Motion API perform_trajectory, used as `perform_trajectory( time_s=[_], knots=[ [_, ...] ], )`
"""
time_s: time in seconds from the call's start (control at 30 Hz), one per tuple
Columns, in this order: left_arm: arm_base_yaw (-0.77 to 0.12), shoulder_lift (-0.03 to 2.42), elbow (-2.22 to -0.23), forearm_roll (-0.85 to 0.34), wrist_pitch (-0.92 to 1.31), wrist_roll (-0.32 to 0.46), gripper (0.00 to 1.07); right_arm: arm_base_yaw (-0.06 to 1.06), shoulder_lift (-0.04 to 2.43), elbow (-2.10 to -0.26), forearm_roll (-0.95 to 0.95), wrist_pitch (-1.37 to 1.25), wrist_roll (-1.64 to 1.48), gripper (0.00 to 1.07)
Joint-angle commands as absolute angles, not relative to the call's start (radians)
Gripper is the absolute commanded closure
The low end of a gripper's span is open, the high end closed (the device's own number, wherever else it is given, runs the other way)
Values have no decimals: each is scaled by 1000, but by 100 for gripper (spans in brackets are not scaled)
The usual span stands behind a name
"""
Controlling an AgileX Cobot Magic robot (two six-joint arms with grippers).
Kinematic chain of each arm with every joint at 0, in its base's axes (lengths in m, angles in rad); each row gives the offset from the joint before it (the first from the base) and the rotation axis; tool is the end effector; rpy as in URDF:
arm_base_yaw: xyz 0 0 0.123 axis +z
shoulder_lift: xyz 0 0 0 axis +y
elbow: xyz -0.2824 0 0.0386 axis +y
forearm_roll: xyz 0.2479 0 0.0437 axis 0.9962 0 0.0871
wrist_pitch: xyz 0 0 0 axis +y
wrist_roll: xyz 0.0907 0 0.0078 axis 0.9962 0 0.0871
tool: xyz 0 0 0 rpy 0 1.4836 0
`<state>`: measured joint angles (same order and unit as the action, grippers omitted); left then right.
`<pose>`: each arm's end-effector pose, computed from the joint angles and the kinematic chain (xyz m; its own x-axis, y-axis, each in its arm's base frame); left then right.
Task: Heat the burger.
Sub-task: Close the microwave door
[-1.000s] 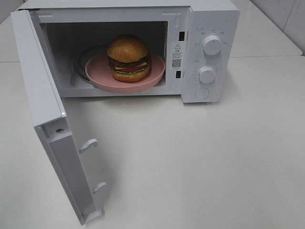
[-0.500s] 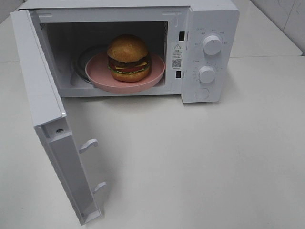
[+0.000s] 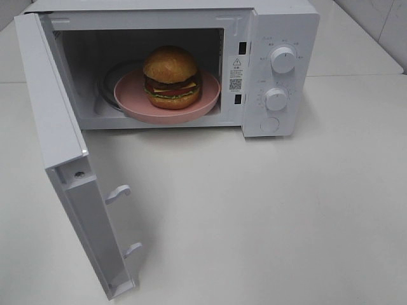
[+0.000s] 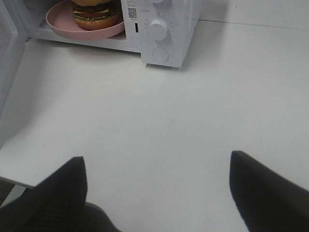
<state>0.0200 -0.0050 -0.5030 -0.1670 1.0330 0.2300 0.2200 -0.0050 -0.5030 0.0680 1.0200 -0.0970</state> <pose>-0.0052 -0.0131 0.2811 -0.3982 0.1340 -0.9075 0.1687 0.9831 0.0711 -0.0055 0.0042 0.2815 -0.3840 -0.1486 -0.9113 -0.2935 0.9554 -0.0321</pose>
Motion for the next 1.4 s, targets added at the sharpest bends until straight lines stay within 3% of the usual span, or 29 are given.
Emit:
perform_trajectory(
  time_s=[0.03, 0.27, 1.0, 1.27, 1.4],
  knots=[
    [14, -24, -521, -183, 985, 226, 106, 221, -32, -502, 70, 1007, -105, 31],
    [14, -11, -483, -182, 680, 229, 106, 221, -32, -502, 70, 1007, -105, 31],
    [14, 452, -464, -239, 392, 235, 106, 221, -32, -502, 70, 1007, -105, 31],
    [14, 661, -464, -385, 305, 399, 106, 221, -32, -502, 70, 1007, -105, 31],
    [14, 791, -464, -517, 238, 498, 106, 221, -32, -502, 70, 1007, -105, 31]
  ],
)
